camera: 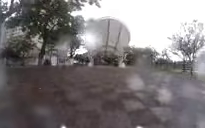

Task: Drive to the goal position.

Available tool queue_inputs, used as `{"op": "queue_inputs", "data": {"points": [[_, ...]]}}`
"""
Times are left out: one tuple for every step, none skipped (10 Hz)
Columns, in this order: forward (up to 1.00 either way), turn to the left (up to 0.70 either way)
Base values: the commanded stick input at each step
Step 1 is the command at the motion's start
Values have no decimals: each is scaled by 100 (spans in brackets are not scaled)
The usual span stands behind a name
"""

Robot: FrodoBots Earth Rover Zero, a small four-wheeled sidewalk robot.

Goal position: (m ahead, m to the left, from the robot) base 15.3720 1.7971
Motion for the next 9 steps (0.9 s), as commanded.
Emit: {"op": "queue_inputs", "data": {"points": [[100, 0], [100, 0], [100, 0], [100, 0], [100, 0], [100, 0], [100, 0], [100, 0], [100, 0]]}}
